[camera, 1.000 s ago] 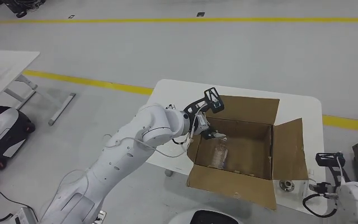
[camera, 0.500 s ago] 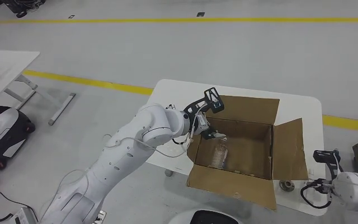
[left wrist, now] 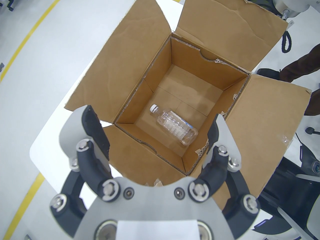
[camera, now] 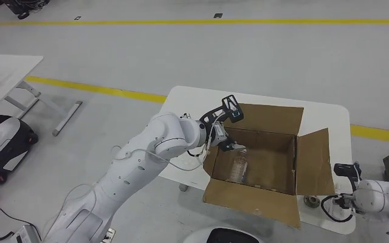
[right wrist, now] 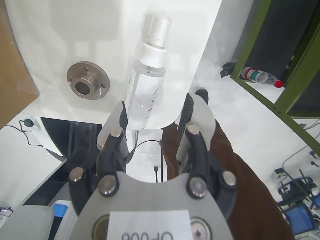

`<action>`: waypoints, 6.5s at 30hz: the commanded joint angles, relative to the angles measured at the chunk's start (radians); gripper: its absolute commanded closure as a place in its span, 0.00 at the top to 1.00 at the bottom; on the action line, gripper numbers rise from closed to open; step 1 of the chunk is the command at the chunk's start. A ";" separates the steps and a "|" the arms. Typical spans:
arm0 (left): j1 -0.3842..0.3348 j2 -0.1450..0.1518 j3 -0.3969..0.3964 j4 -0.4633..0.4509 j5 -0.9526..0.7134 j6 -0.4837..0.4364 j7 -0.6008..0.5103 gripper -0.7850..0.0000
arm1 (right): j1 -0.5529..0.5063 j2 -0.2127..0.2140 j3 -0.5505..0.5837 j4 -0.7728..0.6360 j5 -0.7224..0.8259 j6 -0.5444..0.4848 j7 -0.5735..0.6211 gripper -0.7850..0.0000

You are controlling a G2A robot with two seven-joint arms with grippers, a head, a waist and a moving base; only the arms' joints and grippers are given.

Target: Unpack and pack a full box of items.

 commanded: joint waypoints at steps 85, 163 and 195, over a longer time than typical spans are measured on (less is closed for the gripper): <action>0.000 0.000 0.000 0.000 0.000 0.000 0.000 1.00 | 0.105 0.065 -0.192 0.163 0.119 0.067 -0.028 0.63; 0.137 0.024 -0.161 -0.115 0.112 0.069 0.119 1.00 | 0.262 0.026 -0.453 -0.153 0.457 0.400 -0.291 0.00; 0.137 0.024 -0.161 -0.115 0.112 0.069 0.119 1.00 | 0.484 -0.156 -0.759 0.250 0.431 0.503 -0.257 0.74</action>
